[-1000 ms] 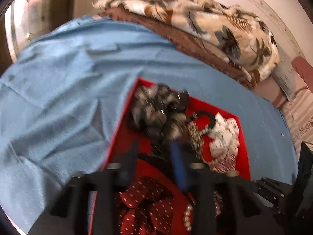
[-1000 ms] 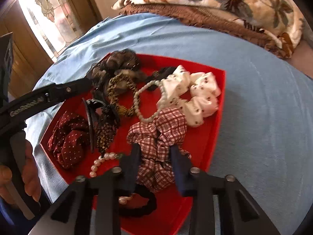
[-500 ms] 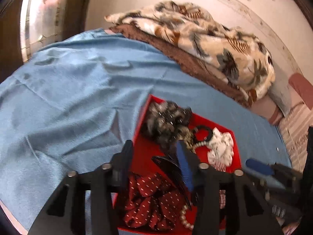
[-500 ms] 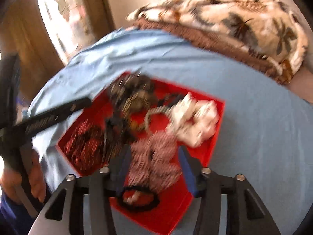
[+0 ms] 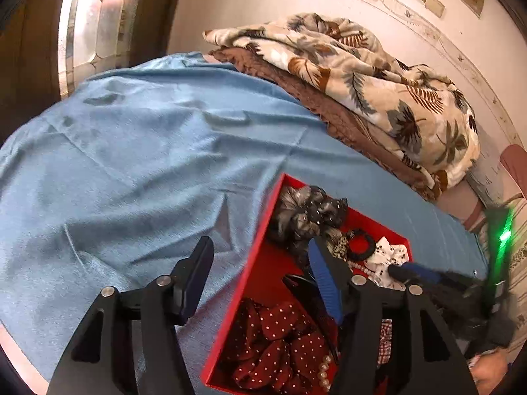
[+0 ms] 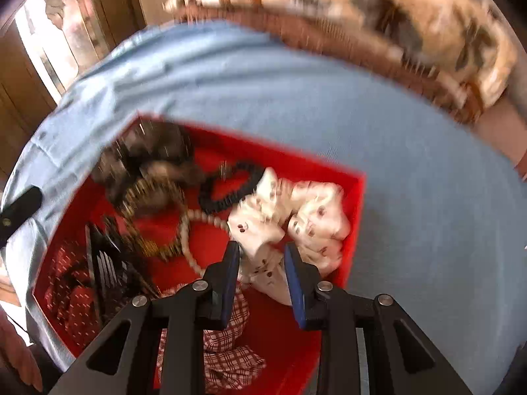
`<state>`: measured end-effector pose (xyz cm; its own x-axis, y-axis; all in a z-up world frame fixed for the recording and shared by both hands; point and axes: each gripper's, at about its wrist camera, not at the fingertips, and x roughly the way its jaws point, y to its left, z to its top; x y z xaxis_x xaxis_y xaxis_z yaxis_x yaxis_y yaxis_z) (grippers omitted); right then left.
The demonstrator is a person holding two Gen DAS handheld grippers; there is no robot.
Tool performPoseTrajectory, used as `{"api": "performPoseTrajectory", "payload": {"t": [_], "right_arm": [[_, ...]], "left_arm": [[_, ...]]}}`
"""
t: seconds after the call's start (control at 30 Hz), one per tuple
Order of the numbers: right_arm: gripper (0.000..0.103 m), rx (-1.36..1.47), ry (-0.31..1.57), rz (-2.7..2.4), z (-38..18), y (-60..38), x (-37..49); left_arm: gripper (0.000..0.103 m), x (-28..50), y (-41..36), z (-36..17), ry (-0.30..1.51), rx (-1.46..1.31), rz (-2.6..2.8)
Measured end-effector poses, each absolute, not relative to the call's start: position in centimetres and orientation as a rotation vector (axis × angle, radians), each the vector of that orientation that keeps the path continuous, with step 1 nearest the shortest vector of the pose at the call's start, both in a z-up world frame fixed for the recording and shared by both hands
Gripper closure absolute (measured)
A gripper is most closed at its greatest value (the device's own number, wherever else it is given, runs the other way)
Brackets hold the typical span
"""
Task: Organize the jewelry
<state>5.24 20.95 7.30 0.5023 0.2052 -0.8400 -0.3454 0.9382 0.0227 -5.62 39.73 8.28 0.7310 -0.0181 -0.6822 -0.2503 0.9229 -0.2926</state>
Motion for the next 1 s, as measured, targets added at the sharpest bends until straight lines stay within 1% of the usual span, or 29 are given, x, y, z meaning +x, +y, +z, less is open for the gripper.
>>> {"api": "performPoseTrajectory", "payload": {"t": [0.1, 0.23, 0.37, 0.47, 0.53, 0.6, 0.67, 0.7, 0.73, 0.8, 0.93, 1.0], "right_arm": [[0.072, -0.096, 0.987, 0.42, 8.7, 22.3, 5.8], [0.072, -0.028, 1.021, 0.529, 8.4, 25.1, 6.5], [0.073, -0.089, 1.097, 0.511, 5.9, 27.4, 7.1], [0.073, -0.178, 1.116, 0.407, 4.4, 26.9, 7.0], [0.072, -0.165, 1.121, 0.38, 4.1, 25.9, 7.2], [0.072, -0.086, 1.098, 0.405, 4.8, 24.4, 7.2], [0.067, -0.04, 1.059, 0.41, 6.0, 23.2, 6.8], [0.059, -0.021, 1.036, 0.413, 6.8, 22.7, 6.4], [0.055, -0.016, 1.015, 0.411, 7.5, 22.1, 6.0], [0.055, -0.024, 0.974, 0.415, 8.8, 21.4, 5.1], [0.049, -0.026, 0.939, 0.409, 9.9, 19.6, 2.8], [0.047, -0.006, 0.934, 0.402, 10.0, 18.3, 1.3]], "left_arm": [[0.036, -5.9, 39.5, 8.6, 0.72, -0.348, 0.169], [0.031, -6.3, 39.5, 8.9, 0.698, -0.316, 0.215], [0.03, -6.2, 40.1, 8.8, 0.701, -0.327, 0.231], [0.03, -6.2, 40.5, 8.7, 0.707, -0.342, 0.236], [0.029, -6.2, 40.5, 8.7, 0.703, -0.344, 0.235], [0.029, -6.3, 40.3, 8.8, 0.702, -0.334, 0.235], [0.029, -6.3, 40.1, 8.8, 0.699, -0.321, 0.24], [0.028, -6.3, 40.1, 8.9, 0.698, -0.315, 0.245], [0.027, -6.3, 40.0, 8.9, 0.695, -0.308, 0.253], [0.024, -6.4, 39.8, 9.0, 0.688, -0.296, 0.259], [0.023, -6.9, 38.7, 9.6, 0.652, -0.225, 0.279], [0.018, -7.4, 37.8, 10.1, 0.616, -0.171, 0.303]]}}
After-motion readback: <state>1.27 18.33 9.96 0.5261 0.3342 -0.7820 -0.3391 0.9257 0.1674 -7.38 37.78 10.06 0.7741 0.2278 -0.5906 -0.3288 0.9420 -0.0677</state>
